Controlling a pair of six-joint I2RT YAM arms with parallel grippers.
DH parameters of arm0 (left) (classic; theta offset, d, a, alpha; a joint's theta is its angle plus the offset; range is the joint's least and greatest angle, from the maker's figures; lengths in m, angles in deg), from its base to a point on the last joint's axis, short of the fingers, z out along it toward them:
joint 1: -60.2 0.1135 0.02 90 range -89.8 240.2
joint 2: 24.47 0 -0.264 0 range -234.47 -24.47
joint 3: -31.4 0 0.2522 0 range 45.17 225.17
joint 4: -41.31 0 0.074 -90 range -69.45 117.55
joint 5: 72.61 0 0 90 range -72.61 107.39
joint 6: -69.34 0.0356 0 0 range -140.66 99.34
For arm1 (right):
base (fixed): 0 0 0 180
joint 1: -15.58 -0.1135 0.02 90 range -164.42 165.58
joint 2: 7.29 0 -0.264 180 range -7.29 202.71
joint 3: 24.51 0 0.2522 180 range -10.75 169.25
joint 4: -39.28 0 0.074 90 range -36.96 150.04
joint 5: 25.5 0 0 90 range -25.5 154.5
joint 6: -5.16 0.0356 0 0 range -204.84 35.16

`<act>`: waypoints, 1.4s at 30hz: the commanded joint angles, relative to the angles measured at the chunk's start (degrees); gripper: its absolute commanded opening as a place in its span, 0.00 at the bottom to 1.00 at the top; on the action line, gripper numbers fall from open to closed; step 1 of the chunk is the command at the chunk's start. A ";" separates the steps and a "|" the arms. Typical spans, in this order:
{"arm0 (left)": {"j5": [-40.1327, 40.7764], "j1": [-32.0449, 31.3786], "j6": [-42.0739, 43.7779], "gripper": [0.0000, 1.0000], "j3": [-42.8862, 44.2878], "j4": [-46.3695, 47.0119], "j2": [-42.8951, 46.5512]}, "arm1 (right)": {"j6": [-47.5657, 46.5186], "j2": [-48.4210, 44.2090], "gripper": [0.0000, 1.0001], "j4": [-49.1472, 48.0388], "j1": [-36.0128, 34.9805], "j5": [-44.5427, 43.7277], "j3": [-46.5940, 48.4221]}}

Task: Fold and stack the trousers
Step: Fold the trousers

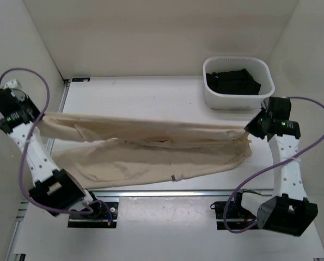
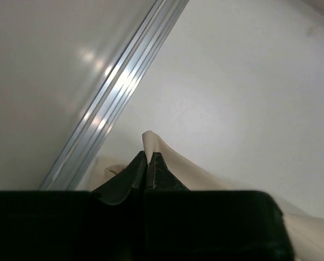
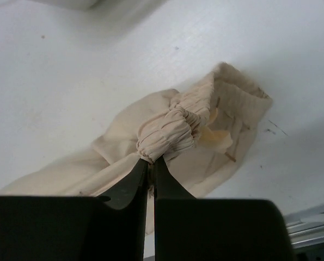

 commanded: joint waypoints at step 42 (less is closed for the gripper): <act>19.51 12.00 1.04 0.92 -48.93 -16.93 33.84 | 1.91 -9.14 0.00 -2.51 5.61 4.14 -17.55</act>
